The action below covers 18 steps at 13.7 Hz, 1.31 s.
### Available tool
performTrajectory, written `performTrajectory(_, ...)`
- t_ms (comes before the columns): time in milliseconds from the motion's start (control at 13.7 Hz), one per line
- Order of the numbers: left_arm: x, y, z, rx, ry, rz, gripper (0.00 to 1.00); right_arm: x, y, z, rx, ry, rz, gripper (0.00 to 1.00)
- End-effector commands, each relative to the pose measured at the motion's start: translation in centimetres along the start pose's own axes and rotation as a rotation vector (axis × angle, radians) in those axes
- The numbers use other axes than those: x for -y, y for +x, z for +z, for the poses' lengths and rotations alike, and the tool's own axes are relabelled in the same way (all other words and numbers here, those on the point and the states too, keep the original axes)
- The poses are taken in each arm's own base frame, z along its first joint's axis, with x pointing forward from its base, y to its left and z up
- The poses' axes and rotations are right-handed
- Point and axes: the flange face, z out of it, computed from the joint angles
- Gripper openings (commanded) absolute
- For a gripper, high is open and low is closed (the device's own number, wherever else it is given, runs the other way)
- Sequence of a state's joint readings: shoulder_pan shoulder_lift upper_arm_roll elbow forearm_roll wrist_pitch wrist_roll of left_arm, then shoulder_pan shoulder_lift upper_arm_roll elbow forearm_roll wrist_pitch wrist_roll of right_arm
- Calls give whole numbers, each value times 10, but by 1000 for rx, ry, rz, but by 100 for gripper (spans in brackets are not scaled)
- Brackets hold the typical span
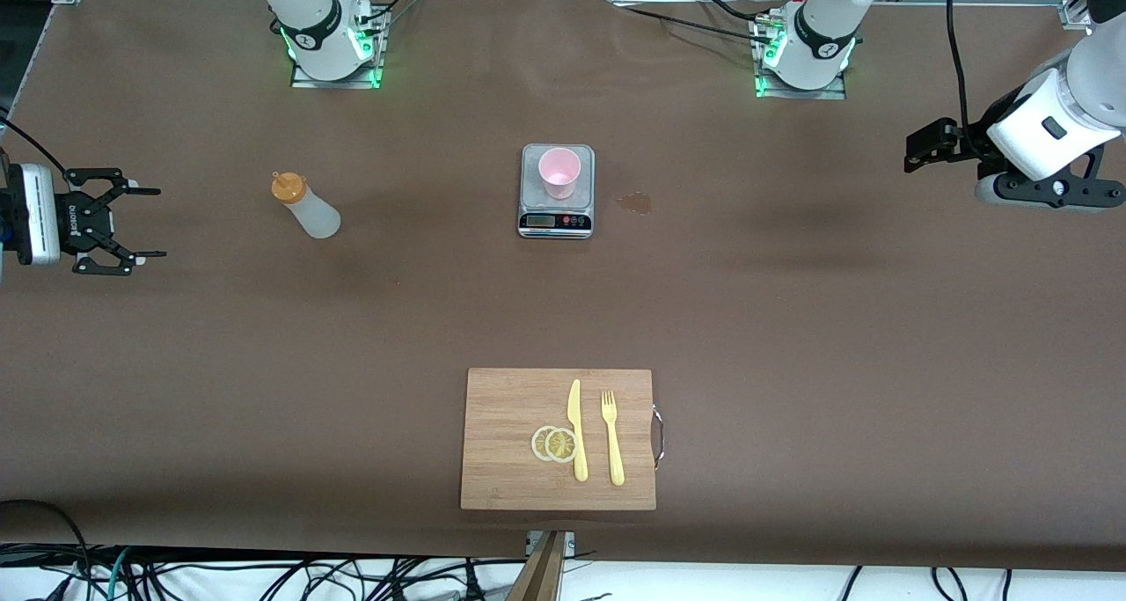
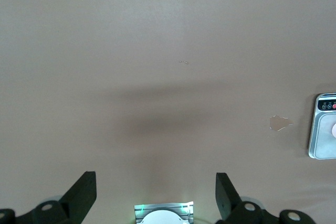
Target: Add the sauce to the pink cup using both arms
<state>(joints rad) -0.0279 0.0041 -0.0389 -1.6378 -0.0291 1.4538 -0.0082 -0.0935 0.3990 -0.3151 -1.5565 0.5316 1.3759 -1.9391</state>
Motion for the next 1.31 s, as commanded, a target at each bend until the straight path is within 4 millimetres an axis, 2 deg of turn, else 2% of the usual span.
performTrajectory(0, 1, -2, -7, 0, -30, 10, 100, 17, 36, -13, 73, -55, 141, 100)
performTrajectory(292, 1, -2, -7, 0, -30, 17, 100, 27, 89, -20, 164, -111, 313, 100)
performTrajectory(657, 1, -2, -7, 0, -30, 11, 100, 66, 165, -44, 279, -290, 525, 100)
performTrajectory(949, 1, -2, -7, 0, -29, 15, 100, 85, 197, -50, 297, -387, 744, 100)
performTrajectory(1241, 2, -2, -7, -1, -29, 15, 100, 95, 220, -51, 302, -471, 930, 100)
